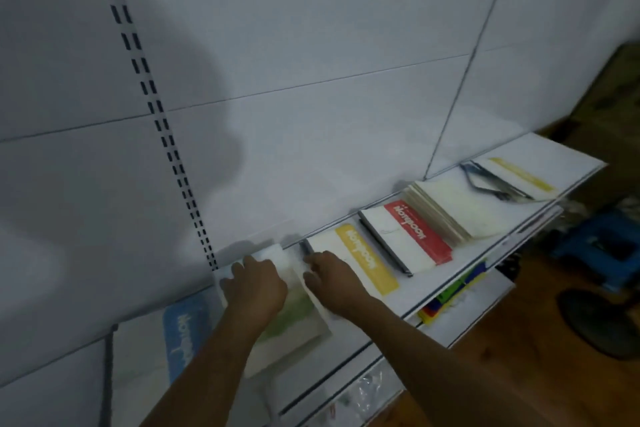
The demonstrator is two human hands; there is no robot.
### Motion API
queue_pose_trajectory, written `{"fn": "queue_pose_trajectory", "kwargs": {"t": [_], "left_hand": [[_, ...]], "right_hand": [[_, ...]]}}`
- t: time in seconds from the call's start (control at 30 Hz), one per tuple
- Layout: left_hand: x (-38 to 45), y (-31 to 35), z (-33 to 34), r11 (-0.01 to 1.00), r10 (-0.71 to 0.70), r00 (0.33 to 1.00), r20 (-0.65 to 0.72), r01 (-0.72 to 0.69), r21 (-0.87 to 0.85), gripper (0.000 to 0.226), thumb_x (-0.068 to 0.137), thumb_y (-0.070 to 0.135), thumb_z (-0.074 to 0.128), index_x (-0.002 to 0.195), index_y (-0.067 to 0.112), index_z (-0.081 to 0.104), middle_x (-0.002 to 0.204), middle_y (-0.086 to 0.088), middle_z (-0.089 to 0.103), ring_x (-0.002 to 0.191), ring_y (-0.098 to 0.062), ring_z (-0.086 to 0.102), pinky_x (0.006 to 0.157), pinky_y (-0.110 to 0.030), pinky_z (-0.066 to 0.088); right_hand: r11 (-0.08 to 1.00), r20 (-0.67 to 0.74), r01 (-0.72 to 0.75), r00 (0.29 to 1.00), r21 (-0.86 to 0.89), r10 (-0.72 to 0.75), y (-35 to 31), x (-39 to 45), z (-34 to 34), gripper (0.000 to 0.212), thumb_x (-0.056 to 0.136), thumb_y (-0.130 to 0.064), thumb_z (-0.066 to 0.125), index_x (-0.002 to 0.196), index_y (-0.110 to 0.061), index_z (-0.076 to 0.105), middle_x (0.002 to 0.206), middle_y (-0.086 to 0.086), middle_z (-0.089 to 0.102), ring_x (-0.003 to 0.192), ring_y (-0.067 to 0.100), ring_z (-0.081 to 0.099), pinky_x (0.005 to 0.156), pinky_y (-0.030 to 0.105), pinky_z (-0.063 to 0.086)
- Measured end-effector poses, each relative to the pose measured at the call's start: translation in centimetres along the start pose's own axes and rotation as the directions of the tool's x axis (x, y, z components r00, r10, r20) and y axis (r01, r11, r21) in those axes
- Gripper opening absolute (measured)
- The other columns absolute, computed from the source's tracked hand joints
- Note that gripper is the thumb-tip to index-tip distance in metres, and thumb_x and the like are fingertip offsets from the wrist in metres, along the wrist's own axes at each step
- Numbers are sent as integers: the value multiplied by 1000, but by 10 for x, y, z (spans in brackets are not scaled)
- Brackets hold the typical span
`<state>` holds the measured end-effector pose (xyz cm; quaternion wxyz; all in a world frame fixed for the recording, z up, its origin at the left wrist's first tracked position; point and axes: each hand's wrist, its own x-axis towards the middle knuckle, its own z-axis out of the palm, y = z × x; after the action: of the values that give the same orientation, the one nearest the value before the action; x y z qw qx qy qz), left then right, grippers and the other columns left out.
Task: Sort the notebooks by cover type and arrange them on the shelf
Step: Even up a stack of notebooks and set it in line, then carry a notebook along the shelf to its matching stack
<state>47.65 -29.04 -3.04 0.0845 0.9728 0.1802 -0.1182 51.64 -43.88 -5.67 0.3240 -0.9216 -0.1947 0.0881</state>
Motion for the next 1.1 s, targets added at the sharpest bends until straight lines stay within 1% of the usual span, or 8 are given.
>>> {"fn": "queue_pose_trajectory", "kwargs": {"t": [0.07,0.13,0.27,0.37,0.5,0.6,0.77,1.1], "left_hand": [[-5,40,-2,991,105,990,-93,-112,-73,34,93,37,43,120,19,54,128,-7,50,119,-27,48,96,-39,41],[-13,88,1,947,269,957,-112,-284,-148,31,93,38,45,112,18,58,118,-5,57,109,-23,56,88,-35,47],[-32,197,8,814,541,832,-122,-555,-175,25,93,37,46,102,18,59,107,-1,60,95,-20,60,76,-30,50],[-52,280,10,729,652,747,-131,-665,-160,23,91,35,47,101,19,60,105,-1,61,95,-22,61,75,-31,47],[-77,387,22,621,767,635,-89,-770,-144,22,89,32,47,94,16,61,96,-4,63,93,-23,62,72,-32,48],[-94,461,30,564,811,578,-94,-814,-136,22,91,34,47,93,17,61,94,-2,62,89,-19,61,70,-28,45],[-100,559,39,527,830,550,-90,-827,-196,17,90,35,50,86,21,58,84,3,61,77,-16,59,64,-32,49],[-41,706,49,509,842,534,-81,-834,-212,13,94,34,48,87,24,54,83,6,60,73,-12,56,60,-26,42]], "right_hand": [[994,-144,-103,984,29,106,29,-12,-32,30,95,-31,50,121,-19,58,112,2,58,99,16,58,84,27,46],[977,-274,-211,938,36,213,65,-30,-70,26,94,-29,50,115,-18,61,110,3,57,96,18,59,82,28,46],[895,-460,-442,783,62,418,153,-78,-159,24,94,-26,49,110,-13,60,109,9,58,89,23,60,72,31,47],[820,-520,-558,667,125,533,213,-130,-218,17,97,-27,45,100,-14,56,99,6,56,76,24,56,64,35,46],[748,-609,-622,507,231,610,280,-192,-278,19,97,-27,44,89,-12,54,86,6,58,75,22,56,71,40,52],[696,-614,-661,434,280,659,325,-224,-324,18,96,-28,44,90,-15,56,83,2,61,71,15,58,66,37,52],[656,-609,-715,414,243,677,383,-247,-397,17,97,-31,43,94,-19,55,87,-2,58,74,11,54,57,27,41],[670,-601,-708,441,224,667,492,-205,-489,18,98,-33,43,92,-21,54,81,-1,60,69,14,56,53,25,38]]}}
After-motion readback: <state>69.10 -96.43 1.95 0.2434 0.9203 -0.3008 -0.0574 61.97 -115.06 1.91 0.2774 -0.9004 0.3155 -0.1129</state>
